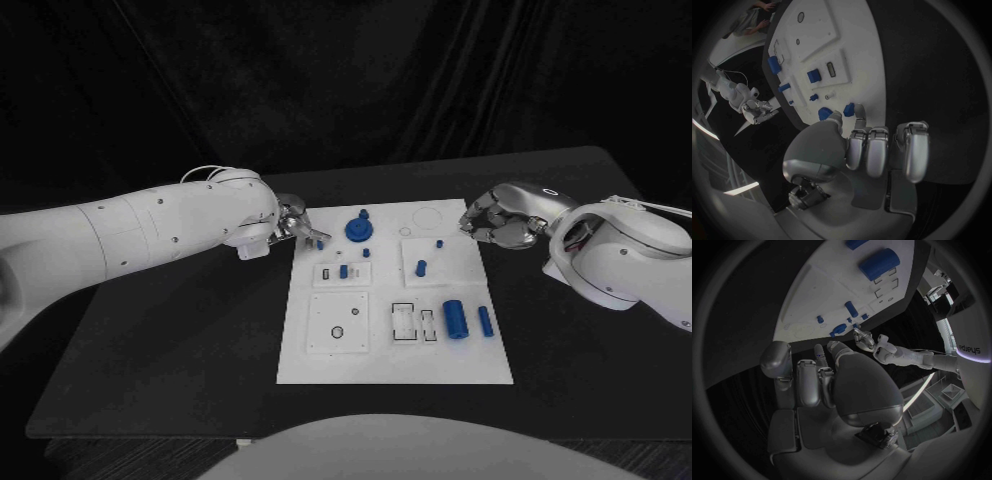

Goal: Assemble the parts on the task board

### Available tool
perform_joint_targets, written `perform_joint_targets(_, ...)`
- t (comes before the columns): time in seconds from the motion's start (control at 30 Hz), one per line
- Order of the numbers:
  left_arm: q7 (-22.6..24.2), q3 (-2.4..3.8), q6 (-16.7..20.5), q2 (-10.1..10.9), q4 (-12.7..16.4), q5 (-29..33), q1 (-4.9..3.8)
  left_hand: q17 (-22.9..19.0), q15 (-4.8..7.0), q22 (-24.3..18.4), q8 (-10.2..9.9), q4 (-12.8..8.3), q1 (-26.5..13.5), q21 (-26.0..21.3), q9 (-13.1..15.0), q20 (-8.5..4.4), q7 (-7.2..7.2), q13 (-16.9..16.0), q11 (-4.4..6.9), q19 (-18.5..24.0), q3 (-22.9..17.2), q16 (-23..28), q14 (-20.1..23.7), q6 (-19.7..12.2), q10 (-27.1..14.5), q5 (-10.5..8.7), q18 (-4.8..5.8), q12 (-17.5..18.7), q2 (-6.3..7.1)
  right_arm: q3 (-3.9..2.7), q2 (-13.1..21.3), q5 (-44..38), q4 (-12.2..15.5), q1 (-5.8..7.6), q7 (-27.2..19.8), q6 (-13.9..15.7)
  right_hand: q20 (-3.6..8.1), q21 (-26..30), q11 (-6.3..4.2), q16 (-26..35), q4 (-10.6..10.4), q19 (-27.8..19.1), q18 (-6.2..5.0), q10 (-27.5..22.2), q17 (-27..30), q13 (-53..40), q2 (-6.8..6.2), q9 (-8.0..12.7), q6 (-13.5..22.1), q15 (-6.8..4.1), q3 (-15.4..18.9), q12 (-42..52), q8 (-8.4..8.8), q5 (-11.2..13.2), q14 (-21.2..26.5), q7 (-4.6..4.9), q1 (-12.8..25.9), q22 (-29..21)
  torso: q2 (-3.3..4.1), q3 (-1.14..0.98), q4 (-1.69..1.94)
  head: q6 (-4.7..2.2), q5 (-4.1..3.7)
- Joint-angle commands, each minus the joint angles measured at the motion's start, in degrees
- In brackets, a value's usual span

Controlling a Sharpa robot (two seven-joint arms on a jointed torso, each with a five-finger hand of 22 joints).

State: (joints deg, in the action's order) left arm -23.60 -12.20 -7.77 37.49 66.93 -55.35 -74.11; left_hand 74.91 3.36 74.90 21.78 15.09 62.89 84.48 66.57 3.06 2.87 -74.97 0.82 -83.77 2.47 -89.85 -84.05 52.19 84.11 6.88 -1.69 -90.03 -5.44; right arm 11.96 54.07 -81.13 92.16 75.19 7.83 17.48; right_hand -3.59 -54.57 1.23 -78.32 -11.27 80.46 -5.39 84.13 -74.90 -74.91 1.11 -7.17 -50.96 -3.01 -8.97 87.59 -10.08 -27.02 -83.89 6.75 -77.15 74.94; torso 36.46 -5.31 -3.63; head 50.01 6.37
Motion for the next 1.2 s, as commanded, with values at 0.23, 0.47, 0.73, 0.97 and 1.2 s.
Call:
perform_joint_targets(0.23, 1.45, 0.04, -0.70, -0.23, -0.14, -0.06, 0.30, 15.09, -0.21, 11.53, -0.75, -1.36, 1.97, -0.45, -0.21, 0.31, 0.18, -15.03, -0.21, -0.57, -0.77, -0.15, -5.95, 0.37, 5.89, 1.94, -0.28, 0.03, -0.29, -0.05, 0.10, -0.38, 0.05, -0.14, 0.93, -0.30, 0.07, 0.37, 0.14, 0.41, 0.11, -0.30, -1.01, 2.37, -0.31, -11.33, -0.15, 0.11, 0.06, 0.37, -0.37, -0.25, 0.23, -0.24, -2.67, 0.03, -0.67, 6.23, 0.05, -0.04, -0.07, -0.01, 0.02)
perform_joint_targets(0.47, 1.99, 0.04, 0.00, -0.34, -0.23, -0.06, 0.38, 15.09, -0.17, 11.64, -1.18, -2.09, 3.02, -0.45, -0.33, 0.28, 0.08, -15.03, -0.14, -0.63, -1.47, -0.15, -5.95, 0.39, 5.89, 4.30, -0.26, 0.03, -0.34, -0.05, 0.11, -0.38, 0.03, -0.14, 0.98, -0.33, 0.08, 0.42, 0.12, 0.46, 0.17, -0.32, -1.02, 2.35, -0.26, -11.31, -0.14, 0.13, 0.07, 0.35, -0.47, -0.27, 0.25, -0.25, -2.64, 0.02, -0.73, 6.23, 0.00, -0.02, -0.05, -0.01, -0.07)
perform_joint_targets(0.73, 2.53, 0.04, 0.64, -0.41, -0.22, -0.06, 0.40, 15.09, 0.04, 11.77, -1.64, -3.38, 4.75, -0.52, -0.42, 0.09, -0.23, -15.03, 0.12, -0.68, -3.02, -0.15, -5.95, 0.66, 5.89, 8.82, -0.26, 0.03, -0.14, -0.05, 0.12, -0.38, -0.02, -0.14, 1.19, -0.60, 0.11, 0.48, 0.08, 0.52, 0.29, -0.34, -1.03, 2.31, -0.20, -11.27, -0.08, 0.17, 0.08, 0.32, -0.67, -0.30, 0.27, -0.26, -2.61, 0.00, -0.87, 6.22, -0.02, -0.06, -0.05, -0.01, 0.06)
perform_joint_targets(0.97, 2.93, 0.04, 1.39, -0.14, -0.09, -0.06, 0.41, 15.09, 0.39, 11.95, -2.14, -5.42, 7.61, -0.57, -0.47, -0.24, -0.64, -15.03, 0.51, -0.77, -6.30, -0.15, -5.95, 0.87, 5.89, 15.05, -0.25, 0.03, 0.80, -0.05, -0.01, -0.38, -0.20, -0.14, 1.32, -0.89, 0.12, 0.72, 0.06, 0.64, 0.40, -0.41, -1.07, 2.20, -0.07, -11.16, -0.09, 0.20, 0.11, 0.30, -0.82, -0.39, 0.30, -0.26, -2.57, 0.00, -0.98, 6.18, 0.06, 0.01, -0.05, -0.01, 0.04)
perform_joint_targets(1.2, 3.04, 0.04, 2.11, 0.33, 0.25, -0.06, 0.42, 15.09, 0.60, 12.11, -2.39, -6.94, 9.07, -0.60, -0.37, -0.47, -0.83, -15.03, 0.73, -0.88, -10.99, -0.15, -5.95, 1.03, 5.89, 16.20, -0.23, 0.03, 1.98, -0.05, -0.08, -0.38, -0.34, -0.14, 1.54, -1.20, 0.13, 0.99, 0.03, 0.78, 0.46, -0.48, -1.12, 2.11, 0.09, -11.06, -0.13, 0.24, 0.19, 0.28, -0.88, -0.45, 0.35, -0.25, -2.52, 0.02, -1.01, 6.12, 0.00, -0.04, 0.01, -0.01, 0.06)
